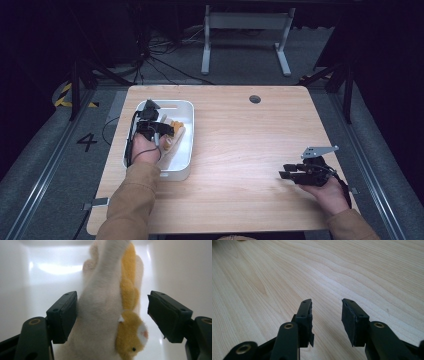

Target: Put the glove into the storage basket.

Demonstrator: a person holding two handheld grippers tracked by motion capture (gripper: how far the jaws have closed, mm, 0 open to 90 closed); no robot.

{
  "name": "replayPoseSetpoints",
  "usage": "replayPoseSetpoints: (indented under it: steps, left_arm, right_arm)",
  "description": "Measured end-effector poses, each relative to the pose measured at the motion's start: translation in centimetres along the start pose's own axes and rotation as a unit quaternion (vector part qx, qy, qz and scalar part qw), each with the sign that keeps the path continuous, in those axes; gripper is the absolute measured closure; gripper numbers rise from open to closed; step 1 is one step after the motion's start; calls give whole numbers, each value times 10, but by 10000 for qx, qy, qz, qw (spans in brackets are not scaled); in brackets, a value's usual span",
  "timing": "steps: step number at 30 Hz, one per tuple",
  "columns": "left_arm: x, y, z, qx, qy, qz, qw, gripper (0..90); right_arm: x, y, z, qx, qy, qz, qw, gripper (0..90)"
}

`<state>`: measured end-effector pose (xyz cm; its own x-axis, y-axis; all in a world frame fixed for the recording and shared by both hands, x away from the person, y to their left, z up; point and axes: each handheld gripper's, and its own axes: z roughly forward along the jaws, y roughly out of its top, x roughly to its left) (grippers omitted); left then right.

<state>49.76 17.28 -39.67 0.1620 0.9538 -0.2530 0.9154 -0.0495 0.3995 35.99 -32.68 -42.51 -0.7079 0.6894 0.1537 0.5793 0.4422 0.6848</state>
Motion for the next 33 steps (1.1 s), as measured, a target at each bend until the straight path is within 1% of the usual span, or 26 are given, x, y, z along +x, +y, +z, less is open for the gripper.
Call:
replayPoseSetpoints:
  steps: [3,5,6,7,9,11,13,16,19,22,24,26,27,28,29,30,33]
  left_arm:
    - [-2,-1,-8,-189,89,64,9998,252]
    - [-2,-1,-12,-238,73,139,9996,244]
    - [-3,-2,-15,-263,99,191,9994,238]
    - [-5,-2,-17,-321,142,203,9992,234]
    - [-6,-2,-22,-395,129,241,9988,234]
    - [-10,-4,-30,-560,4,340,9978,233]
    - [-15,-6,-37,-643,-175,428,9969,236]
    - [-23,-9,-45,-735,-319,566,9952,255]
    - [-34,-15,-55,-855,-435,756,9925,279]
    - [-44,-23,-66,-974,-613,970,9886,302]
    - [-52,-29,-73,-1069,-711,1256,9837,306]
    - [-61,-36,-78,-1142,-768,1474,9794,309]
    - [-66,-40,-81,-1187,-804,1602,9766,311]
    - [-70,-43,-83,-1232,-872,1661,9745,317]
    - [-72,-46,-84,-1244,-939,1711,9729,321]
    - [-76,-49,-86,-1249,-1009,1738,9716,324]
    - [-88,-60,-88,-1236,-1227,1903,9662,340]
  right_arm:
    - [0,1,1,4,11,-2,10000,607]
    - [0,1,1,8,9,-13,10000,607]
    - [0,1,2,7,22,-22,10000,608]
    - [1,2,2,10,29,-16,10000,608]
    - [1,2,3,2,40,-22,10000,607]
    - [1,3,4,13,51,-29,10000,607]
    - [1,4,4,18,53,-40,10000,607]
    - [1,5,5,7,53,-54,10000,607]
    - [0,6,6,13,36,-61,10000,607]
    - [-1,6,7,5,48,-80,10000,606]
    - [-1,6,6,17,42,-93,9999,606]
    - [-1,6,5,9,30,-102,9999,606]
    - [-2,6,5,-6,30,-99,9999,606]
    - [-2,6,4,-21,19,-95,10000,606]
    - [-2,6,3,-24,14,-94,10000,607]
    - [-3,6,3,-32,15,-104,9999,606]
    - [-4,5,2,-47,-6,-108,9999,606]
